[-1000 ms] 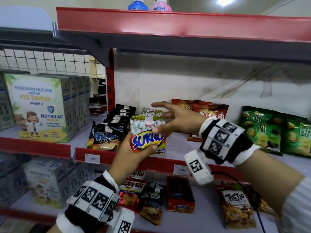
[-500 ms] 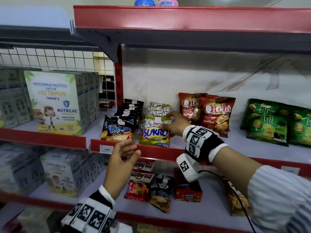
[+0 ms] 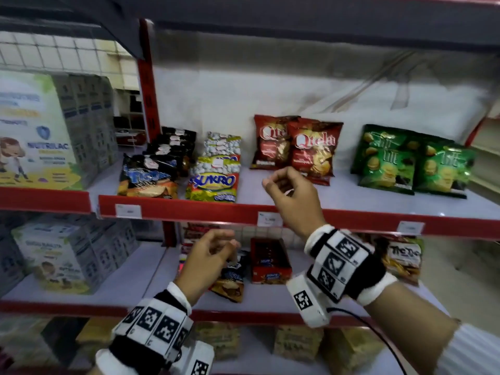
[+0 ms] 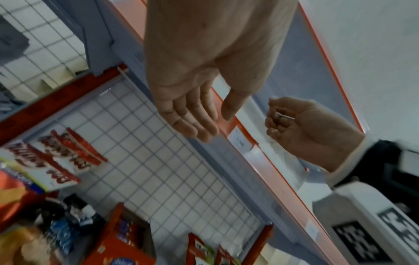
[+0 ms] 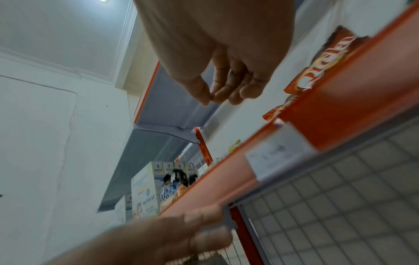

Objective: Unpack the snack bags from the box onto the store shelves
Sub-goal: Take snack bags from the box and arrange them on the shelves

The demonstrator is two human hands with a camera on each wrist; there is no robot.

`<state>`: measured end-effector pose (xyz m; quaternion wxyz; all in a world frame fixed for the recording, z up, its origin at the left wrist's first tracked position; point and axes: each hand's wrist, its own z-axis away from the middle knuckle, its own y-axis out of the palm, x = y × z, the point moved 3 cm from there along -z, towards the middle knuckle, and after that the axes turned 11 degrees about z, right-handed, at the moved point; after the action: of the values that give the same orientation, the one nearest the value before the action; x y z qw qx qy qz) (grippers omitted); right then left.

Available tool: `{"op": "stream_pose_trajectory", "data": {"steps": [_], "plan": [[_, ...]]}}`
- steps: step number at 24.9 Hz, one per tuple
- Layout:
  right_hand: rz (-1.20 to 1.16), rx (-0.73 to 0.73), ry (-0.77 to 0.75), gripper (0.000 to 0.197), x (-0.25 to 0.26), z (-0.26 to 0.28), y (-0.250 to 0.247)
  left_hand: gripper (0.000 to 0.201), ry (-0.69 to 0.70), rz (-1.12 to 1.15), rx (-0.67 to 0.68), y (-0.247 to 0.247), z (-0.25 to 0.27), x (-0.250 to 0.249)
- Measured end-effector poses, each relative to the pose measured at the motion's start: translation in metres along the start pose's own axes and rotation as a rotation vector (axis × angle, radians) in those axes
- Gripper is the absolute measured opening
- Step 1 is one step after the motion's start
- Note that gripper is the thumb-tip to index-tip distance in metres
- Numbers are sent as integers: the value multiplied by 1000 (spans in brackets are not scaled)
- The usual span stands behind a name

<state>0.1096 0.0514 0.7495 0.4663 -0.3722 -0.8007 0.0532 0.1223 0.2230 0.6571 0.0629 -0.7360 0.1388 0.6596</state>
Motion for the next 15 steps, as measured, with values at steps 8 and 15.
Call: {"op": "stream_pose_trajectory", "data": {"steps": [8, 15], "plan": [[33, 24, 83, 9, -126, 123, -30, 10, -175, -82, 144, 99, 10, 97], [44, 107, 420, 7, -265, 205, -31, 10, -379, -97, 144, 157, 26, 211]]}}
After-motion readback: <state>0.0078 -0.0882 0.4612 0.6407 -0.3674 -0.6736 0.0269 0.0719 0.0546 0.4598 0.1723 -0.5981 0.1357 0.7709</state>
